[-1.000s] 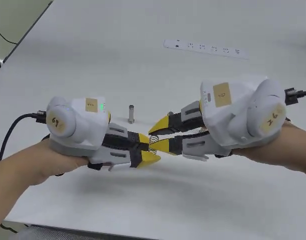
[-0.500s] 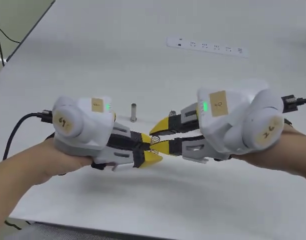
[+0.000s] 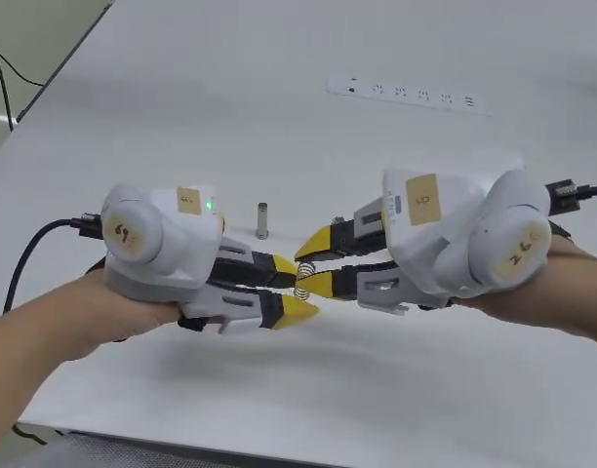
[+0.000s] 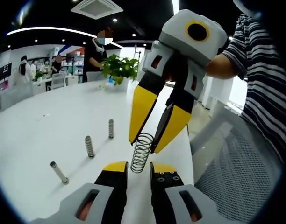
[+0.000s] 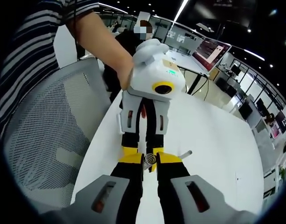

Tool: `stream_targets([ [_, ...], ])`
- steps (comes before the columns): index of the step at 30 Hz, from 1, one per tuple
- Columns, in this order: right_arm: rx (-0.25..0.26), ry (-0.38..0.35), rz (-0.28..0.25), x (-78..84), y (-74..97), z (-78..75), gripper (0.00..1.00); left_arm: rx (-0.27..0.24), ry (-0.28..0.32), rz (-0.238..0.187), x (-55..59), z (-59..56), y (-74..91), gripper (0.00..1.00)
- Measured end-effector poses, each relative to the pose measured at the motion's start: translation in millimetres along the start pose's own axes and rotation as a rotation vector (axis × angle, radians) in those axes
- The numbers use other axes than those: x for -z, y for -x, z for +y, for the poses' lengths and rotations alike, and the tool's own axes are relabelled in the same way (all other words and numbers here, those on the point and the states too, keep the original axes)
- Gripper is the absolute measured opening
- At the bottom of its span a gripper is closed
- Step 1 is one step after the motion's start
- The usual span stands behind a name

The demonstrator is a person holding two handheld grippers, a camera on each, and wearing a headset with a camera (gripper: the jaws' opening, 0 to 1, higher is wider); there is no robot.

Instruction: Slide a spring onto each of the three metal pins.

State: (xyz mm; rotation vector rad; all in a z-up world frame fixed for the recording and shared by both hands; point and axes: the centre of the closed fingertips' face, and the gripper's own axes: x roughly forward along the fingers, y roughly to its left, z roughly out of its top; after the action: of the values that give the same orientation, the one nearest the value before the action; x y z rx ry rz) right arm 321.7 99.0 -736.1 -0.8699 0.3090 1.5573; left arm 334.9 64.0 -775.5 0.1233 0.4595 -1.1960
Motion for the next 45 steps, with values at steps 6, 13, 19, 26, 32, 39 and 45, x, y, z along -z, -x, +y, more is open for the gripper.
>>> stream_targets([
  [6,0.008,-0.001,0.000,-0.1,0.7,-2.3,0.08,-0.019,0.018,-0.001,1.8,4.0,5.6,0.15],
  [13,0.026,-0.015,-0.002,1.6,1.5,-7.7,0.08,-0.062,0.048,-0.002,7.9,13.7,17.0,0.28],
  [19,0.039,-0.022,0.003,4.6,1.5,-11.8,0.08,-0.100,0.072,-0.002,13.7,20.3,27.6,0.38],
  [26,0.050,-0.038,0.007,8.7,-0.6,-13.5,0.08,-0.146,0.099,-0.018,18.4,26.5,39.1,0.55],
  [32,0.057,-0.045,0.008,9.1,-3.0,-14.9,0.08,-0.191,0.115,-0.017,25.6,34.4,53.0,0.72],
  [39,0.056,-0.046,0.015,10.1,-7.0,-15.6,0.08,-0.234,0.139,-0.030,32.6,39.2,68.5,0.91],
  [45,0.056,-0.041,0.022,11.5,-11.6,-18.2,0.08,-0.272,0.157,-0.045,37.5,43.7,79.0,0.98],
])
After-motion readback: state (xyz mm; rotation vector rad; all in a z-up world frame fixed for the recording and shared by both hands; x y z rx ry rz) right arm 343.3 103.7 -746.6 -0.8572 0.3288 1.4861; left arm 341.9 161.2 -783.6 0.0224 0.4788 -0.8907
